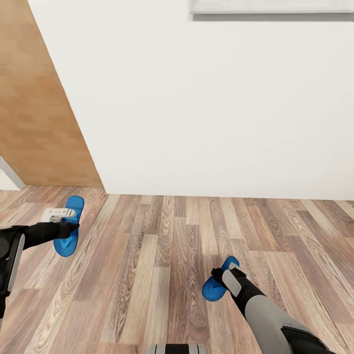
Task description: In the bedroom, move the book from the bed onto either nightstand, and place the two sandals side by side next to the bed.
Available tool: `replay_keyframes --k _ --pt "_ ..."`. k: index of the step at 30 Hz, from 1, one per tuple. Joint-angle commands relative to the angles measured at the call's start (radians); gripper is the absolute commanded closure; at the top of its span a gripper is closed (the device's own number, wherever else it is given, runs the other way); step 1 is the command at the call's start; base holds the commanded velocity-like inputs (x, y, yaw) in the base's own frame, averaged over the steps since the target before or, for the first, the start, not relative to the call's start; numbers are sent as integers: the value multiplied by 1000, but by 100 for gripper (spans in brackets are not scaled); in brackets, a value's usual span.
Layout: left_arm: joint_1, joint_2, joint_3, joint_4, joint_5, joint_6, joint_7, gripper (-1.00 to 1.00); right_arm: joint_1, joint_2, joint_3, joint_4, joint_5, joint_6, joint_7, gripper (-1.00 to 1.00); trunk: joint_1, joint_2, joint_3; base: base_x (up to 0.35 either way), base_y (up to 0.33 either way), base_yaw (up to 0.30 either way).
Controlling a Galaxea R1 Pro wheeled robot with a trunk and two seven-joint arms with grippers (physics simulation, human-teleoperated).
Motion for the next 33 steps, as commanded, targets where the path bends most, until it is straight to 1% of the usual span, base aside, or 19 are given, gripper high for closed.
replay_keyframes --k 1,9,16,18,33 --pt "-1 0 1 -1 -11 3 -12 100 0 0 2 -4 -9 4 -6 100 -1 0 3 0 0 0" --pt "-1 0 0 0 -13 3 -10 100 0 2 9 -8 -9 4 -5 100 -4 2 34 0 0 0" --pt "-1 0 -1 1 -17 3 -10 100 0 6 50 -9 -9 5 -4 100 -7 3 61 0 0 0" --pt "-1 0 -1 1 -17 3 -9 100 0 7 55 -9 -9 5 -4 100 -8 4 69 0 0 0" --pt "-1 0 -1 1 -18 3 -8 100 1 11 64 -10 -10 9 -4 100 -15 7 127 0 0 0"
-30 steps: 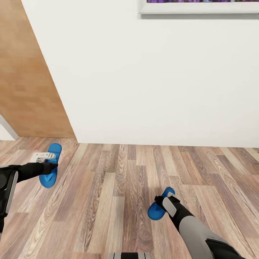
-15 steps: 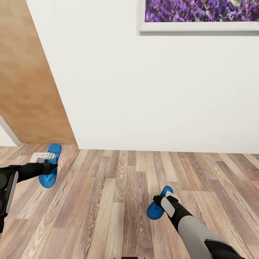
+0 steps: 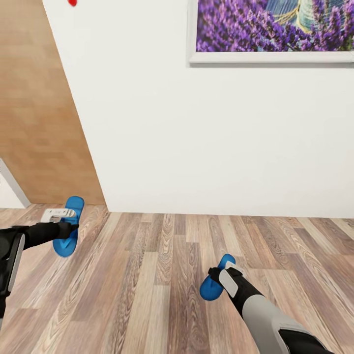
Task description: In the bedroom, move the book from the bed onto either nightstand, and place the two sandals side by side next to the bed.
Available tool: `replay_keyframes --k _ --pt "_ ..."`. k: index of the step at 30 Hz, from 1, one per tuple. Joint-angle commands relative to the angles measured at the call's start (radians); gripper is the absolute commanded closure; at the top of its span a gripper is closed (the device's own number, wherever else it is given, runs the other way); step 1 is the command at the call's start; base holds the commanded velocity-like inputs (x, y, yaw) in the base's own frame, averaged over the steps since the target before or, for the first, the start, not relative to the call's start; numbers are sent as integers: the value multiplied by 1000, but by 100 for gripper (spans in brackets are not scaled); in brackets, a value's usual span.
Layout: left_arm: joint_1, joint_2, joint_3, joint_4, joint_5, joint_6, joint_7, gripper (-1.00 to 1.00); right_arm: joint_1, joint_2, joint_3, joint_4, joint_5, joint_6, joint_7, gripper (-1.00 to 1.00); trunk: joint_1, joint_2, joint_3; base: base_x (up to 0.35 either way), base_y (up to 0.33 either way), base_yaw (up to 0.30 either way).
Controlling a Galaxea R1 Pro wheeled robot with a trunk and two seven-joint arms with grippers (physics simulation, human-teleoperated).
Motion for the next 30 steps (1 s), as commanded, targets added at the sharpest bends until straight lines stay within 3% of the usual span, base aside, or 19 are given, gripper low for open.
replay_keyframes --k 1,7,15,22,30 --pt "-1 0 1 -1 -11 3 -12 100 0 2 -1 -2 -7 4 -6 100 -1 0 3 0 0 0" --pt "-1 0 0 -1 -11 3 -12 100 0 7 2 -2 -7 4 -6 100 -3 1 26 0 0 0" --pt "-1 0 -1 -1 -13 3 -11 100 0 11 47 -3 -8 4 -4 100 -7 3 57 0 0 0" --pt "-1 0 -2 0 -14 3 -10 100 0 12 53 -3 -8 0 -3 100 -10 5 84 0 0 0" --pt "-1 -1 -1 0 -14 3 -10 100 0 13 55 -2 -8 -3 -2 100 -41 61 109 0 0 0"
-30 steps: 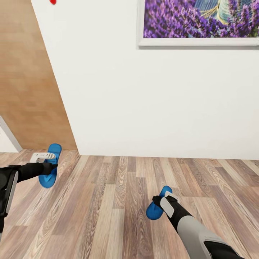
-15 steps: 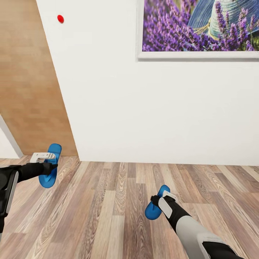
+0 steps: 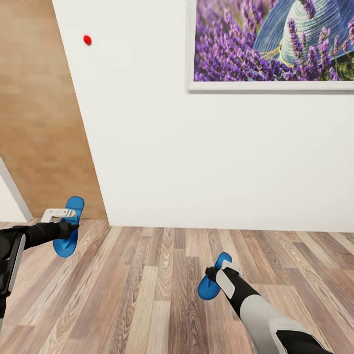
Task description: In the bedroom, move the book from the bed onto either nightstand, and place the two sandals side by side next to the bed.
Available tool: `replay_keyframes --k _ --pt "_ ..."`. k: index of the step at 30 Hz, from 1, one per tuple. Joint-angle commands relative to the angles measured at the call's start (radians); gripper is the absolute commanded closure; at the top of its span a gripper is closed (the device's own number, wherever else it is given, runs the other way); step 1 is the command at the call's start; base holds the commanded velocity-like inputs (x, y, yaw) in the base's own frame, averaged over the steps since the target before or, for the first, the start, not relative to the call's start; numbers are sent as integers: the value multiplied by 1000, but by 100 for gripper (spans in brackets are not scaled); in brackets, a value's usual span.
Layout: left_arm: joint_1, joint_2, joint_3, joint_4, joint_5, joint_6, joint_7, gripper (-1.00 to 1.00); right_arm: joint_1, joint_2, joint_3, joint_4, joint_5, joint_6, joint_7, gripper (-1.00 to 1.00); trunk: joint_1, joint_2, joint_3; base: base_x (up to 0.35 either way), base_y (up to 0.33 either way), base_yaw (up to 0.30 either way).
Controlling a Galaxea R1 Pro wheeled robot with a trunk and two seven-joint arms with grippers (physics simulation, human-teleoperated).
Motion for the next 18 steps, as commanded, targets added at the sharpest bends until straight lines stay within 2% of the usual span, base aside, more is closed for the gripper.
replay_keyframes --k 1,9,18 --pt "-1 0 1 -1 -11 3 -12 100 0 1 -6 -2 -2 5 -2 100 -4 7 2 0 0 0" --pt "-1 -1 0 -1 -11 3 -12 100 0 1 -5 -2 -2 4 32 100 -35 63 27 0 0 0" --pt "-1 -1 0 -1 -11 3 -12 100 0 1 -4 -2 -1 4 37 100 -69 126 55 0 0 0"
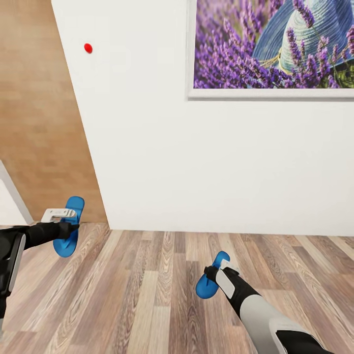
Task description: In the bedroom, move the book from the bed onto either nightstand, and place the two sandals side by side next to the bed.
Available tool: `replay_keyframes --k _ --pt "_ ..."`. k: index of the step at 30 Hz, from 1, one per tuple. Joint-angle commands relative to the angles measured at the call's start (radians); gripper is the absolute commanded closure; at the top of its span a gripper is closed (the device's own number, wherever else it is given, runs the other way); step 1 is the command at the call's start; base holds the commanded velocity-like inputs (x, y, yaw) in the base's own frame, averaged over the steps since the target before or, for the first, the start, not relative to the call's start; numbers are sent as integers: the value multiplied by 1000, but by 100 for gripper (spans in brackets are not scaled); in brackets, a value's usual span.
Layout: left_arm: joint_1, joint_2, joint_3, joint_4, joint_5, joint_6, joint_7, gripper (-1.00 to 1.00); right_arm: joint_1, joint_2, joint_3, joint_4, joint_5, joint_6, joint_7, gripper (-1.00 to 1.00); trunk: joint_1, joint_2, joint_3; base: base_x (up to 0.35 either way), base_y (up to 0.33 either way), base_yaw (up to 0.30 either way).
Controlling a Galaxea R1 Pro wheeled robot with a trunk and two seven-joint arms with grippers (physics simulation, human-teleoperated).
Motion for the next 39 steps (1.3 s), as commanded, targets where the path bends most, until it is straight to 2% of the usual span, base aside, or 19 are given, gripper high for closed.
replay_keyframes --k 1,10,26,34,39 --pt "-1 0 1 -1 -11 3 -12 100 0 1 -6 -2 -2 5 -4 100 -4 7 2 0 0 0" --pt "-1 -2 1 0 -11 3 -12 100 1 1 25 -2 -3 5 -3 100 -39 70 30 0 0 0" --pt "-1 -4 1 0 -11 3 -10 100 0 7 43 -1 -2 5 -2 100 -100 182 80 0 0 0" --pt "-1 -6 1 0 -11 3 13 100 0 12 114 -8 -1 4 -2 100 -131 238 106 0 0 0" --pt "-1 -18 1 0 -11 3 35 100 0 14 178 -72 -2 13 -3 100 -150 273 121 0 0 0"
